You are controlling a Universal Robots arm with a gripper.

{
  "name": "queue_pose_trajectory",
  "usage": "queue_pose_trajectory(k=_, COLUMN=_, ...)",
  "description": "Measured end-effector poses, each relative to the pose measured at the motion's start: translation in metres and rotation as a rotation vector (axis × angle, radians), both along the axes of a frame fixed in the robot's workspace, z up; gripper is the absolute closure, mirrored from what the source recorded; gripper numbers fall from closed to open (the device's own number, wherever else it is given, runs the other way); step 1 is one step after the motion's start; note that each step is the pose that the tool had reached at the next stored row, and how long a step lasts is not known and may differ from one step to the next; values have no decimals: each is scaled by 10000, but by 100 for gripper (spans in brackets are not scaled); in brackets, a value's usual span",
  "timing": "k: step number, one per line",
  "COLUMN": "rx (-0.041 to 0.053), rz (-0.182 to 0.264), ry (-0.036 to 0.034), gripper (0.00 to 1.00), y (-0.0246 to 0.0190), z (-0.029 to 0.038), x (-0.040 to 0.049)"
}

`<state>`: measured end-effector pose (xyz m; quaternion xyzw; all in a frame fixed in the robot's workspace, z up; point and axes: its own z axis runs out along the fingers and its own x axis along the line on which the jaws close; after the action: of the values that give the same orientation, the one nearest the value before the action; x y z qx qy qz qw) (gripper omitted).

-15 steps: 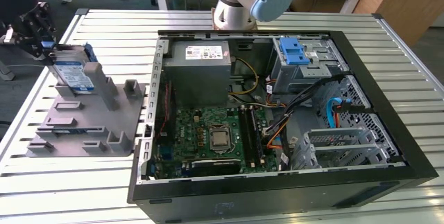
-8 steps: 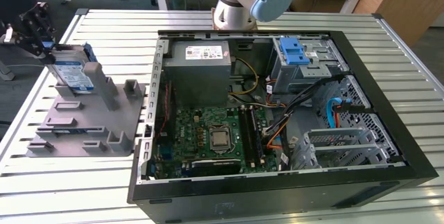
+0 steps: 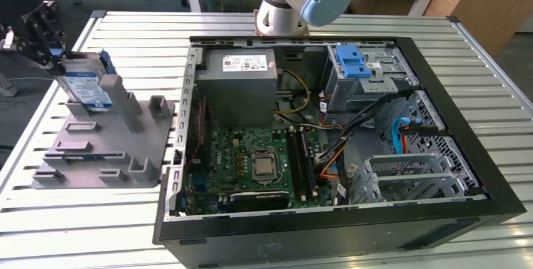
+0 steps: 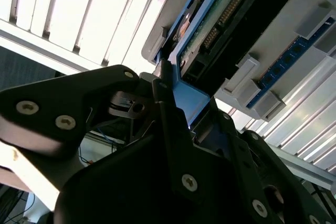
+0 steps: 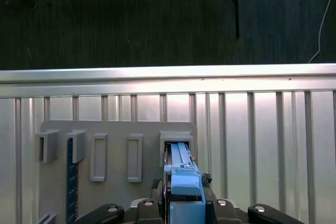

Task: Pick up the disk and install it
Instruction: 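Pick up the disk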

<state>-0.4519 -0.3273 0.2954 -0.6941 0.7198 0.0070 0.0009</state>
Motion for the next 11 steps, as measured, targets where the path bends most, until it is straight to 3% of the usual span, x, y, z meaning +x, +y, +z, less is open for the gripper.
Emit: queue_pose_trajectory(k=11, rx=-1, rz=0, ry=3, gripper=64, y=0, z=44, x=0)
